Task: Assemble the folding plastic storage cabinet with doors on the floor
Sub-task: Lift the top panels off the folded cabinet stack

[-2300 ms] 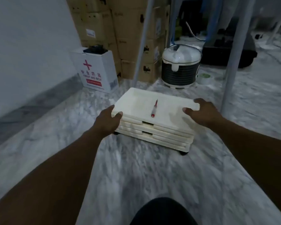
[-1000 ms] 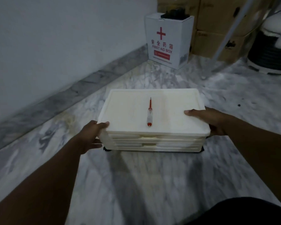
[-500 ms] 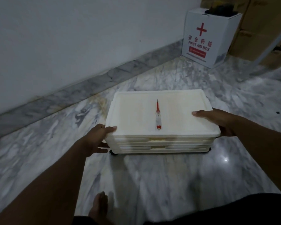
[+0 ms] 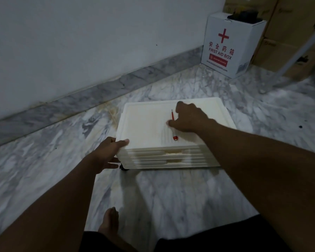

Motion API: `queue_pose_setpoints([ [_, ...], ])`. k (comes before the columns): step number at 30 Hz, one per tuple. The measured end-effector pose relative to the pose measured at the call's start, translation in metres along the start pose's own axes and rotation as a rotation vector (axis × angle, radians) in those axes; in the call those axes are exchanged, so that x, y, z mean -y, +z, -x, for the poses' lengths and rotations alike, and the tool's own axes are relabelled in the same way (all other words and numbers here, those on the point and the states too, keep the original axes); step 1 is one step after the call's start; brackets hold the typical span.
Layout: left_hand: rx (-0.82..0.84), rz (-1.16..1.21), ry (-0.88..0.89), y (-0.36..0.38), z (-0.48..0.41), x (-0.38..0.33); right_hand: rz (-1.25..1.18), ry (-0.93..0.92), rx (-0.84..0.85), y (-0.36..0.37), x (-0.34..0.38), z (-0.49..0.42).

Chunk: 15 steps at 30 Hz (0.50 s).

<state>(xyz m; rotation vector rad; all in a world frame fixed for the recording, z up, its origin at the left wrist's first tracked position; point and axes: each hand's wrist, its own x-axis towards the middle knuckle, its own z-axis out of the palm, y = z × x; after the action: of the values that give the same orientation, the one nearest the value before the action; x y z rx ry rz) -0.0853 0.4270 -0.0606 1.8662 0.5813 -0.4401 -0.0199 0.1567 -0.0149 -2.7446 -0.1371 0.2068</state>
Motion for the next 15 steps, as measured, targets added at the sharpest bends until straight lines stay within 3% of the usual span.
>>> queue_pose_setpoints([
  [5,0.000,-0.008,-0.001,-0.002,-0.002,0.001,0.004,0.042,-0.038,0.016,0.012,0.009],
  [15,-0.049,-0.040,0.037,0.005,0.007,-0.003,-0.145,0.166,-0.038,-0.021,-0.011,0.018],
])
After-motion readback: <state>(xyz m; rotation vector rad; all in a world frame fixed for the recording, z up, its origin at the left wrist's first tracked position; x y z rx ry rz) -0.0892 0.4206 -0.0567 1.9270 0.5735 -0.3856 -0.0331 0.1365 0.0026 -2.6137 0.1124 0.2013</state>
